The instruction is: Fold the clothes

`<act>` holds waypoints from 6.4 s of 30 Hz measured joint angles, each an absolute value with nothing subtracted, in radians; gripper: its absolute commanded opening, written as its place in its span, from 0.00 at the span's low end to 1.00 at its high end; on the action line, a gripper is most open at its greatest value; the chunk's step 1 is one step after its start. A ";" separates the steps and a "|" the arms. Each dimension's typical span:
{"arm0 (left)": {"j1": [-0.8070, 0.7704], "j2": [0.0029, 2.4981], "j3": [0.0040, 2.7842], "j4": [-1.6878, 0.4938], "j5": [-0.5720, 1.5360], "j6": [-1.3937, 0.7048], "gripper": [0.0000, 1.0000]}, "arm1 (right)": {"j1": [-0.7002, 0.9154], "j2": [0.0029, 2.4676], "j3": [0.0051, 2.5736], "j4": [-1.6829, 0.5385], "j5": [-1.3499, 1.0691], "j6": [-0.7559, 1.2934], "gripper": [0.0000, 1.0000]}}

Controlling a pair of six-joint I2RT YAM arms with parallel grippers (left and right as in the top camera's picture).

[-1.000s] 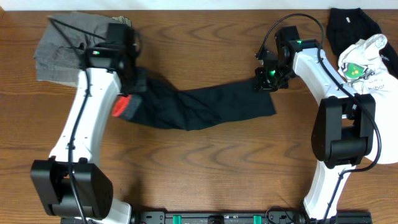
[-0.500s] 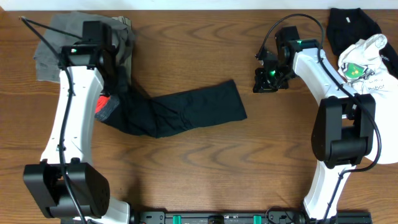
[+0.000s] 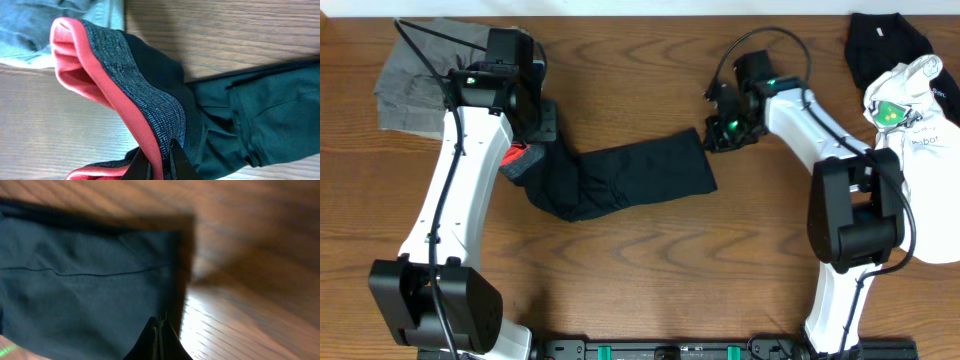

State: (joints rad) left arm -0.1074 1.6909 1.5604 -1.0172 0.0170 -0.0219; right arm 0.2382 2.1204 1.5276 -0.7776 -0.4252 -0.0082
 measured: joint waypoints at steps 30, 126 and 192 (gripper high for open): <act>-0.517 1.872 1.574 -0.732 0.152 -0.194 0.06 | 0.271 2.202 1.498 -0.710 -0.554 -0.009 0.01; -0.314 1.672 1.576 -0.792 0.228 -0.083 0.98 | 0.045 2.124 1.724 -1.130 -0.241 0.153 0.98; -0.553 2.001 1.659 -0.691 -0.270 -0.058 0.06 | -0.147 2.124 1.739 -1.144 -0.279 0.102 0.98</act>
